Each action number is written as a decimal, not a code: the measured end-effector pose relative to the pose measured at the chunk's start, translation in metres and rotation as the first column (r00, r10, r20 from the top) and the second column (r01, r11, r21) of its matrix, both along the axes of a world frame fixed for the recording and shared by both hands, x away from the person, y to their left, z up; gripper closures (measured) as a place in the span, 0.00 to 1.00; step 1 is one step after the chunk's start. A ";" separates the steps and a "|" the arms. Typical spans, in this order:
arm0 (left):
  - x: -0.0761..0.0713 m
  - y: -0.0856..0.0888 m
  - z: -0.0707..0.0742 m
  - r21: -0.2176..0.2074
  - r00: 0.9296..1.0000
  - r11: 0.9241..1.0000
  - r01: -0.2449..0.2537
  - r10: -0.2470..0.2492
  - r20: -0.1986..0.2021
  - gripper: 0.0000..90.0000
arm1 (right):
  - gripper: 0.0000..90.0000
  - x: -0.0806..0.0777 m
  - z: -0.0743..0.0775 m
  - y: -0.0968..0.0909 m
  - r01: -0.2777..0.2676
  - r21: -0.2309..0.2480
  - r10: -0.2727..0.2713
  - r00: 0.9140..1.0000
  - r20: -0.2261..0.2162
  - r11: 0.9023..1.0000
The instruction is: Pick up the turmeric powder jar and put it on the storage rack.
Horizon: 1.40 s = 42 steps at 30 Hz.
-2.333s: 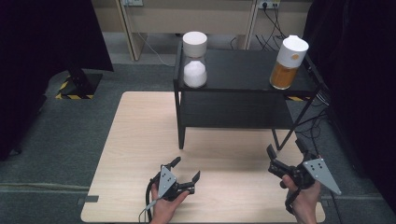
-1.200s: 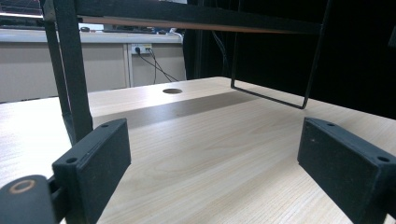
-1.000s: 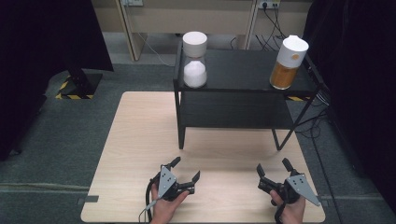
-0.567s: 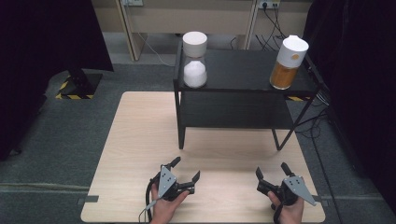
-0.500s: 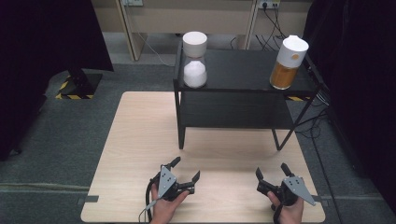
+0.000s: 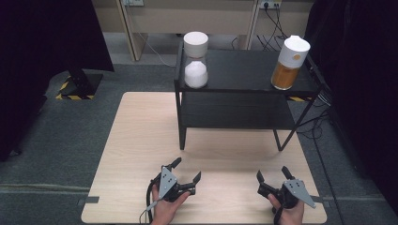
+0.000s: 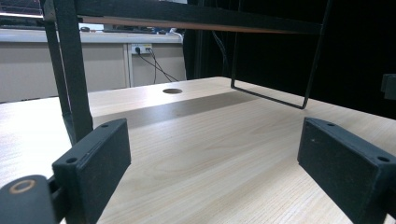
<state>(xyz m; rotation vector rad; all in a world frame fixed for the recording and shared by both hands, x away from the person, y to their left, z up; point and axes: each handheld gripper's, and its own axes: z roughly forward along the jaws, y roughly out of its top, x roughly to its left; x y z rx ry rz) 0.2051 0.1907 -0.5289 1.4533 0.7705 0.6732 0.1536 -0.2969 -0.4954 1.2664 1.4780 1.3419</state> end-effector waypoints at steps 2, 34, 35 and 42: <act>0.000 0.000 0.000 0.001 1.000 1.000 0.000 0.000 0.001 0.10 | 0.03 0.000 -0.001 0.000 0.000 -0.002 0.000 1.000 -0.003 1.000; 0.000 0.000 0.000 0.001 1.000 1.000 0.000 0.000 0.004 0.10 | 0.03 -0.001 -0.006 0.001 -0.006 -0.018 0.006 1.000 -0.002 1.000; 0.000 0.000 0.000 0.001 1.000 1.000 0.000 0.000 0.004 0.10 | 0.03 -0.001 -0.006 0.001 -0.006 -0.019 0.006 1.000 -0.002 1.000; 0.000 0.000 -0.001 0.001 1.000 1.000 0.000 0.000 0.004 0.10 | 0.03 -0.001 -0.006 0.001 -0.008 -0.017 0.008 1.000 0.001 1.000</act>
